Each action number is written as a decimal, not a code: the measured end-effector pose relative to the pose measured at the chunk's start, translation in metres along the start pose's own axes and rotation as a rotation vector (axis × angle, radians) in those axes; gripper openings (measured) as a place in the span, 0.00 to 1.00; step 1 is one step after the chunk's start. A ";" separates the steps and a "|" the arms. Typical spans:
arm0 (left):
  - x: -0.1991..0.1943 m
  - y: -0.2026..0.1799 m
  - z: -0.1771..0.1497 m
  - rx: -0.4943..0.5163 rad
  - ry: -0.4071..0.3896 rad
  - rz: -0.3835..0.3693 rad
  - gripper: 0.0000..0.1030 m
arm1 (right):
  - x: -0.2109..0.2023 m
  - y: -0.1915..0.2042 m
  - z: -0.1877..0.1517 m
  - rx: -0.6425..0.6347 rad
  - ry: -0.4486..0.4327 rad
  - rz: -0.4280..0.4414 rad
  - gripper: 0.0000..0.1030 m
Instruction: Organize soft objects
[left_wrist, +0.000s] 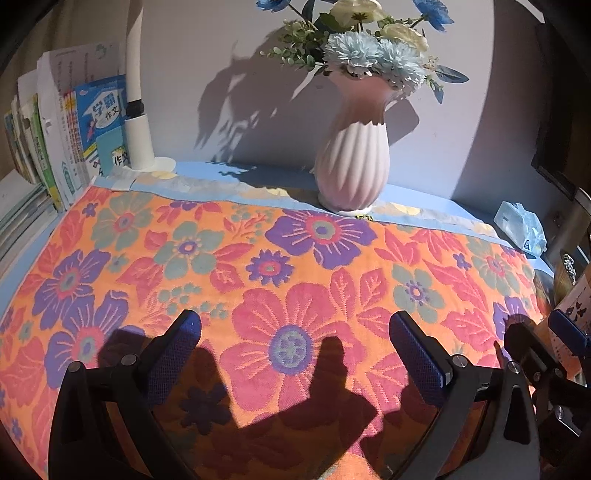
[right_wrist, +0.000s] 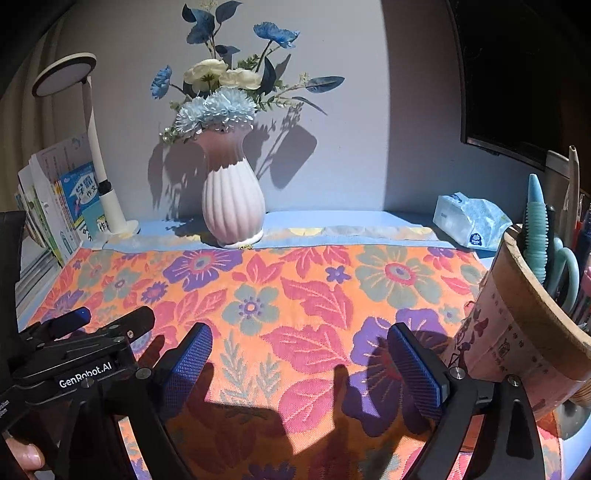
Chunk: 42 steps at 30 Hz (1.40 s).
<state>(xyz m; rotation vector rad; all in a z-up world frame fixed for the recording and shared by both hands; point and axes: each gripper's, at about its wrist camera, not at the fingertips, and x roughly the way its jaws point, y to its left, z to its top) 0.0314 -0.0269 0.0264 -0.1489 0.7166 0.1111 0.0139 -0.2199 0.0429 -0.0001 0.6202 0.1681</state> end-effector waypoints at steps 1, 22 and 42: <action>0.000 0.000 0.000 -0.001 0.002 0.000 0.99 | 0.000 0.000 0.000 0.001 0.001 -0.001 0.92; 0.001 -0.001 0.000 0.014 0.003 0.021 0.99 | 0.004 0.001 -0.001 0.000 0.012 -0.002 0.92; 0.004 -0.007 -0.002 0.050 0.025 0.012 0.99 | 0.005 0.001 -0.003 -0.001 0.017 -0.002 0.92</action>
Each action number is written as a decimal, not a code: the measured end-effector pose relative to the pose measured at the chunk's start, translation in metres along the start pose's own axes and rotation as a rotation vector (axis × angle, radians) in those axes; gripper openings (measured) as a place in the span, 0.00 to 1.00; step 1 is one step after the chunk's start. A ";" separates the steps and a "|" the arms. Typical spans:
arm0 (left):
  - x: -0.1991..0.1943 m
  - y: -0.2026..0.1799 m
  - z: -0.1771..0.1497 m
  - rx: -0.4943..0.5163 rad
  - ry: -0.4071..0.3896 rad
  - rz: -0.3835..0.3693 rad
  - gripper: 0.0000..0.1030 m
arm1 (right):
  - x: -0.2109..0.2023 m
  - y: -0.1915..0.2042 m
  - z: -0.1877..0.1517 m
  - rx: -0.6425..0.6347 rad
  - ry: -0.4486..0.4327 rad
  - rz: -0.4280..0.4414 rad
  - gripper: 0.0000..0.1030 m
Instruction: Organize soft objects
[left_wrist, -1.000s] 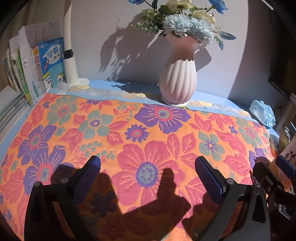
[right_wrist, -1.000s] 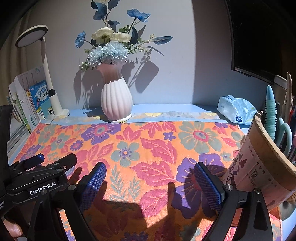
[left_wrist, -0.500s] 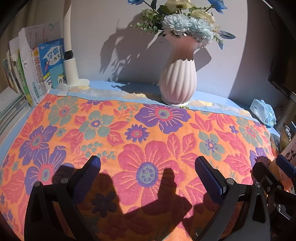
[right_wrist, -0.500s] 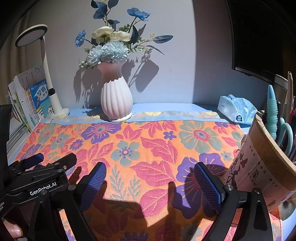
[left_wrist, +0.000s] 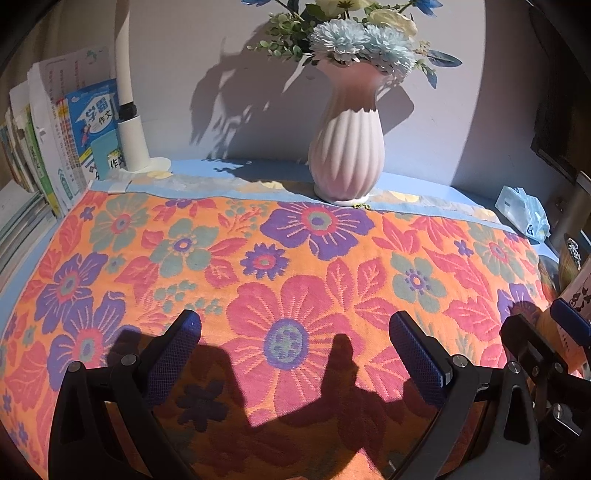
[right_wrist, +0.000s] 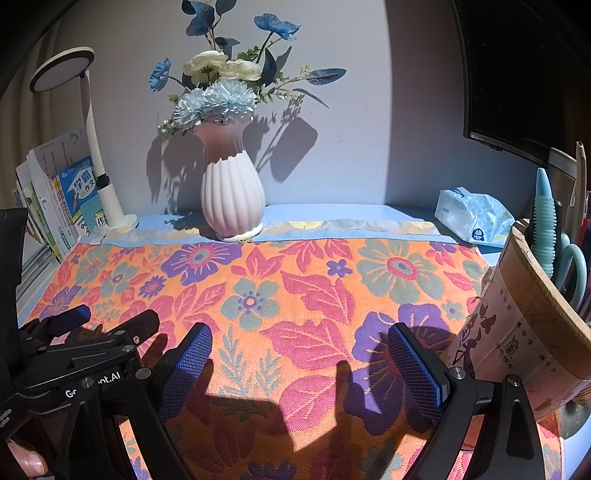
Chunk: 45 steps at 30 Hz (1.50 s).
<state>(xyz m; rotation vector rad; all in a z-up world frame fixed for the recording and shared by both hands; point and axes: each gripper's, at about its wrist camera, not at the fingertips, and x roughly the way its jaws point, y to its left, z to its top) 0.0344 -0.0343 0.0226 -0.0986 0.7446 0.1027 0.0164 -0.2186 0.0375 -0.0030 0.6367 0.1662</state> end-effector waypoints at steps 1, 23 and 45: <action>0.001 0.000 0.000 0.001 0.003 -0.002 0.99 | 0.000 0.000 0.000 0.000 0.000 0.000 0.92; 0.001 -0.003 -0.002 0.023 0.007 -0.003 0.99 | 0.001 0.000 -0.002 -0.005 0.009 0.001 0.93; 0.002 -0.003 -0.001 0.028 0.010 -0.008 0.99 | 0.004 -0.002 -0.001 -0.008 0.016 0.004 0.93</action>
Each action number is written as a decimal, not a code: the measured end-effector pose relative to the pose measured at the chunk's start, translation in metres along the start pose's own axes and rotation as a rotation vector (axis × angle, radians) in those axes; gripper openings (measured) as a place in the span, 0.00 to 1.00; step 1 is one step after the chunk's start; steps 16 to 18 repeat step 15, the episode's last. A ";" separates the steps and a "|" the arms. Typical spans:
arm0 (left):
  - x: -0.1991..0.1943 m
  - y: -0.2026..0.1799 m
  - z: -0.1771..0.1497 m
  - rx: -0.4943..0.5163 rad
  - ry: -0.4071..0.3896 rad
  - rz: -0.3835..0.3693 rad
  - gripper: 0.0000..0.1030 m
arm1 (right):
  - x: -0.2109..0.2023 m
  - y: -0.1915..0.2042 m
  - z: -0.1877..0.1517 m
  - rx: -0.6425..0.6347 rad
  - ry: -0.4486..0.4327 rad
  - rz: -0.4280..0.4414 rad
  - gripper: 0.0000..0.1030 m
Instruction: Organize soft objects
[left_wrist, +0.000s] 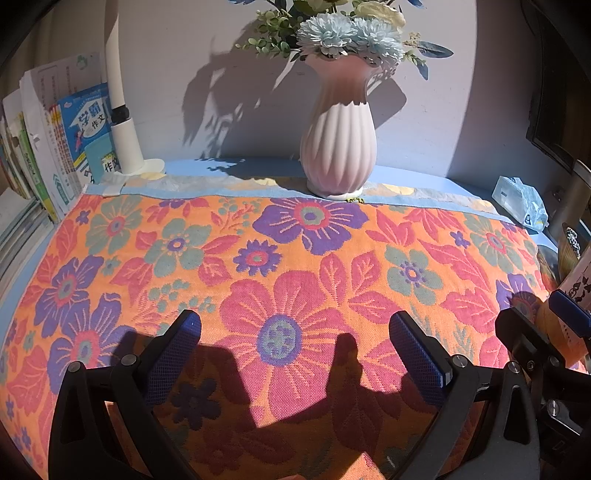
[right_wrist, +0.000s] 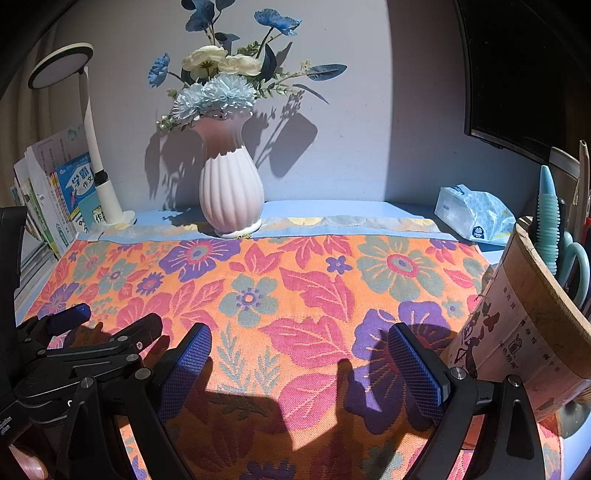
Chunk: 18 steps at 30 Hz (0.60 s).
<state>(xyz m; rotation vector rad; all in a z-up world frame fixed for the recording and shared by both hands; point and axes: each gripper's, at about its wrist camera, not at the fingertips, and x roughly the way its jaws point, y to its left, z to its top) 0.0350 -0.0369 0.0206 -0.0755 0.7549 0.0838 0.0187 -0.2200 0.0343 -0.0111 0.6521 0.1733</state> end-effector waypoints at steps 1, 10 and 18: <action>0.001 0.001 0.000 0.000 0.004 -0.004 0.99 | 0.000 0.000 0.000 0.000 0.000 0.000 0.93; 0.001 0.001 0.000 0.001 0.000 -0.002 0.99 | 0.000 0.000 0.000 0.000 0.000 0.000 0.93; -0.002 0.003 0.001 -0.003 -0.020 0.000 0.99 | 0.000 0.000 0.000 -0.001 0.000 0.000 0.93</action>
